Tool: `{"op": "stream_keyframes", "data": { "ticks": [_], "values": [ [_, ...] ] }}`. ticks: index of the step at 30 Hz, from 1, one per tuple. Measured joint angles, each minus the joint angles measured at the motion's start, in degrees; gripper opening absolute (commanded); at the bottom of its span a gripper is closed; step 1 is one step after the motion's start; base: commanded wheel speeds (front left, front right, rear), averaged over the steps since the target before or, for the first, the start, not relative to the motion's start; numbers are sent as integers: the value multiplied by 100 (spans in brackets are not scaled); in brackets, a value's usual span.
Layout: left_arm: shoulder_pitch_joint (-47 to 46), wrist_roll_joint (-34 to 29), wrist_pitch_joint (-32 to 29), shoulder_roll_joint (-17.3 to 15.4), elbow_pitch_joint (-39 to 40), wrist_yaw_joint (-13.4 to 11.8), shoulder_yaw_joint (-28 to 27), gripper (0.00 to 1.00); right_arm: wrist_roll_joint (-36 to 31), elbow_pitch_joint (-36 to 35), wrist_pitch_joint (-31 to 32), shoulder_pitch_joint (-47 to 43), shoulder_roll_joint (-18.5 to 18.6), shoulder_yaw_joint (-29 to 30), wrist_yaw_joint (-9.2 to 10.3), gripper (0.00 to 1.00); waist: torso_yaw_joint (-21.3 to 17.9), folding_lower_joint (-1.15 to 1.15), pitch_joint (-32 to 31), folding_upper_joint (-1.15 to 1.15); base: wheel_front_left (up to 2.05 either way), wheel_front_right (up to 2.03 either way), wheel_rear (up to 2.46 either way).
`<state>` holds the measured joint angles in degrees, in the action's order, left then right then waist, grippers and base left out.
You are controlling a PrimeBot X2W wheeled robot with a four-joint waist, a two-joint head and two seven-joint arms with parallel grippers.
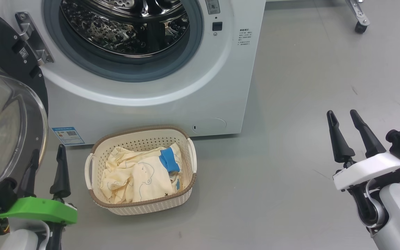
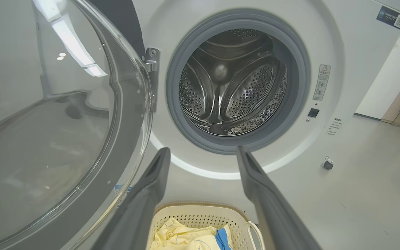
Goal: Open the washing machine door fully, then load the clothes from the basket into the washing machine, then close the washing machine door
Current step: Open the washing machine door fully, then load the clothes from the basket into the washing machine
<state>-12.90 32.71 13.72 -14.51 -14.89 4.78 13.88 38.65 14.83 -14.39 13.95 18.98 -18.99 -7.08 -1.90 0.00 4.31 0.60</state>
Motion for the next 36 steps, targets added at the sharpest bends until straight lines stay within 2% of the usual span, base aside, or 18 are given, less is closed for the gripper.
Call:
{"op": "stream_keyframes", "data": {
  "ticks": [36],
  "values": [
    [83,-96,43,-2,223,-48,0,100,-35,-147,0,-194,55,70,0,100,83,0,-5,0,9,-9,0]
  ]
}}
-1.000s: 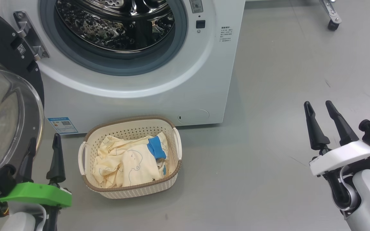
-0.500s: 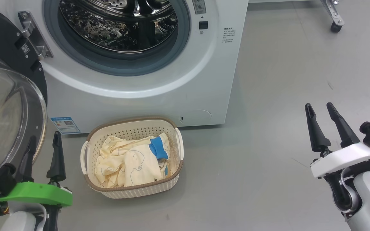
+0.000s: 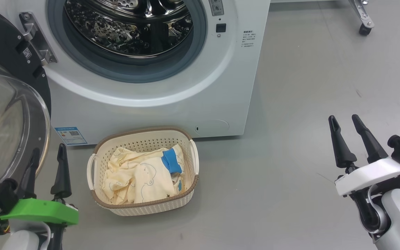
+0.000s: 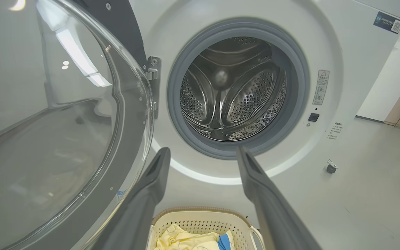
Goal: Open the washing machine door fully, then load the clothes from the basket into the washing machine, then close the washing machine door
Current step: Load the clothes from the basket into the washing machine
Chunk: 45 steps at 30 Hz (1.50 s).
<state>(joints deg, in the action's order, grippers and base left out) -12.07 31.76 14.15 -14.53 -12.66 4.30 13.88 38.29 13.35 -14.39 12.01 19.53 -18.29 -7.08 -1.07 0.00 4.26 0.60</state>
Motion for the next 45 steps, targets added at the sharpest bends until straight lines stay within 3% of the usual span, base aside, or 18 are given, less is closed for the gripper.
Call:
{"op": "stream_keyframes", "data": {
  "ticks": [29,45],
  "values": [
    [53,-7,1,-2,113,-19,-7,100,0,-25,0,-8,0,-25,0,100,60,0,63,0,91,-91,0],
    [53,-7,1,-13,138,-19,-15,100,0,-36,0,-8,-4,-25,0,100,83,0,138,0,35,-35,0]
  ]
}}
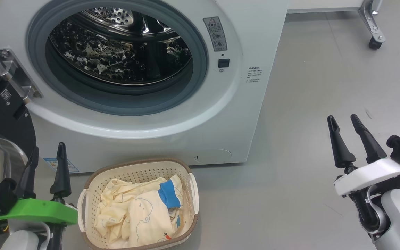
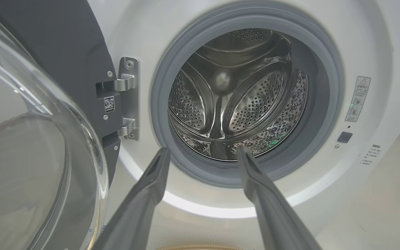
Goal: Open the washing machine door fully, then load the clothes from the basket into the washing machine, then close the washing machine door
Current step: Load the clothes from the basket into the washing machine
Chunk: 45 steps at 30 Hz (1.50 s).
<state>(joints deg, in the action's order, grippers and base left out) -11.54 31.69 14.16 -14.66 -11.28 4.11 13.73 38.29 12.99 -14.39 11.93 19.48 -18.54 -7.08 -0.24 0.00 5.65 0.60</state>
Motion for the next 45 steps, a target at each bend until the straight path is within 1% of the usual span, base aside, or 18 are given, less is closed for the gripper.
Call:
{"op": "stream_keyframes", "data": {
  "ticks": [40,45],
  "values": [
    [-1,-10,-10,-31,11,-57,43,100,0,16,0,1,-21,-41,0,100,-34,0,120,0,0,0,0],
    [-1,-10,-53,-56,66,-59,48,100,0,16,0,2,-34,-120,0,100,-63,0,193,0,0,0,0]
  ]
}}
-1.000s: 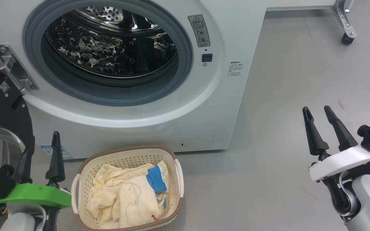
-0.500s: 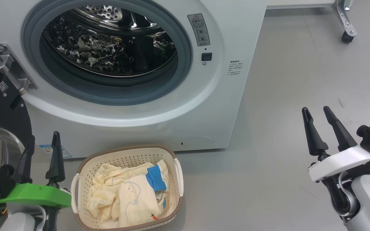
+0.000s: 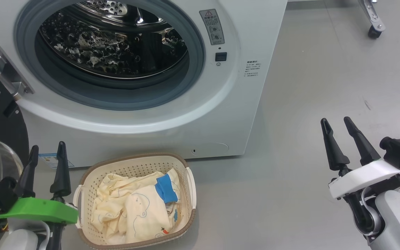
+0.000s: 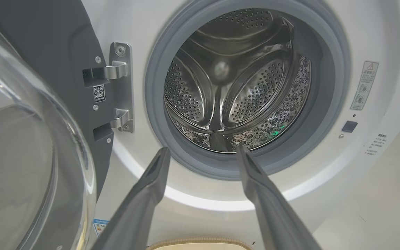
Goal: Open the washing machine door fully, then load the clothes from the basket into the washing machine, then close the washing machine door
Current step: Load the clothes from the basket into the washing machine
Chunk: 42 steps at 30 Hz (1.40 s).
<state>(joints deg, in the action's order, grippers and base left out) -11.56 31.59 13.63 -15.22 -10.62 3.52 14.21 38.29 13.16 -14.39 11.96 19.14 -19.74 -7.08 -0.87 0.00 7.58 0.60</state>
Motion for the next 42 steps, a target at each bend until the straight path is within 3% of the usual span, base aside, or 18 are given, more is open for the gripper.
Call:
{"op": "stream_keyframes", "data": {
  "ticks": [28,42],
  "values": [
    [-208,-43,-417,-165,108,-68,62,100,1,-111,0,372,-164,-112,0,100,-440,0,1044,0,0,0,0],
    [-553,-97,-791,-181,-402,-71,164,100,0,-166,0,786,-400,-211,0,100,-658,-1,1832,0,0,0,0]
  ]
}}
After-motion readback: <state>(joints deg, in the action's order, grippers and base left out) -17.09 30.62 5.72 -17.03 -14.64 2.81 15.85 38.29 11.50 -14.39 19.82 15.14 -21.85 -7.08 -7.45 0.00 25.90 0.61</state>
